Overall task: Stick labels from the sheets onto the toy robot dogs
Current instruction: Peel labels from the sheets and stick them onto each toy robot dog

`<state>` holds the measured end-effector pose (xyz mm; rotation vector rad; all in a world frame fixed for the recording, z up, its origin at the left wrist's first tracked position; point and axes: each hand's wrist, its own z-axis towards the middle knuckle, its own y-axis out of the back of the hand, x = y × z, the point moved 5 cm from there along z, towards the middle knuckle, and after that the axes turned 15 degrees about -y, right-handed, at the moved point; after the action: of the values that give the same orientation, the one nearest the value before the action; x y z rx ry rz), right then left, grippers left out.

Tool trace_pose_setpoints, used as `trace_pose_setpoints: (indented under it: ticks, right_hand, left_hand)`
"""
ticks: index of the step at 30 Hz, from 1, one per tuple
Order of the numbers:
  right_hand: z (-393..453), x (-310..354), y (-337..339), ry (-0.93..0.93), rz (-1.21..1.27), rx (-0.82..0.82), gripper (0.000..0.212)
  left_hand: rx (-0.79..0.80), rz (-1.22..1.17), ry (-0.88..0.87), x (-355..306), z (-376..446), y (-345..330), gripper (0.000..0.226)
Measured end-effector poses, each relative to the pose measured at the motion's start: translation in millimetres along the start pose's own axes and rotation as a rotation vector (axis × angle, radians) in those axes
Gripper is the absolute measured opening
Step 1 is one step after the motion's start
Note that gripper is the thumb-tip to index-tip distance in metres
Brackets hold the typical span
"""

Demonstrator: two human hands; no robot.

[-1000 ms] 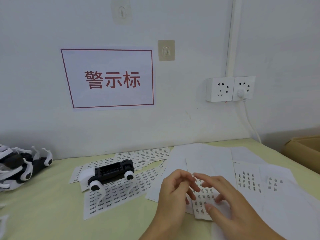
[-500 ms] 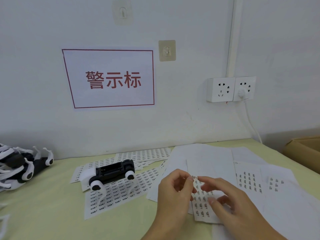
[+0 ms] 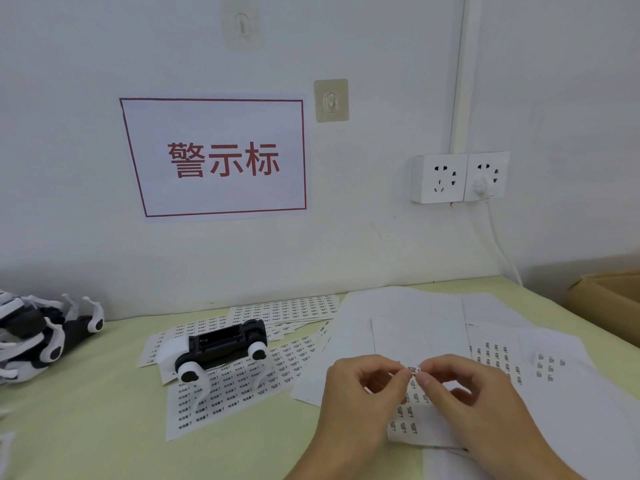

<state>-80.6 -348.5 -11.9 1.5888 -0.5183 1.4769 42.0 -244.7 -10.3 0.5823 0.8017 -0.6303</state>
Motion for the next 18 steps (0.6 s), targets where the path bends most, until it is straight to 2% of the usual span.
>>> trace_pose_setpoints:
  ticks: [4,8,12,15,18]
  right_hand:
    - [0,1,0,0.003,0.003,0.002,0.017]
    - [-1,1,1,0.007,0.010,-0.015,0.022]
    - [-5,2,-1,0.044,-0.037,0.003,0.023]
    - [-7,3,-4,0.060,-0.064,0.024,0.023]
    - [-7,3,-4,0.073,-0.071,0.022,0.026]
  left_hand:
    - [0.026,0.027,0.000,0,0,-2,0.013]
    - [-0.002,0.110,0.016,2,-1,0,0.027]
    - [-0.299,0.012,0.023,3,-3,19,0.038]
    - [-0.443,0.086,-0.126,-14,0,31,0.039]
    - [-0.400,0.234,-0.255,-38,15,44,0.037]
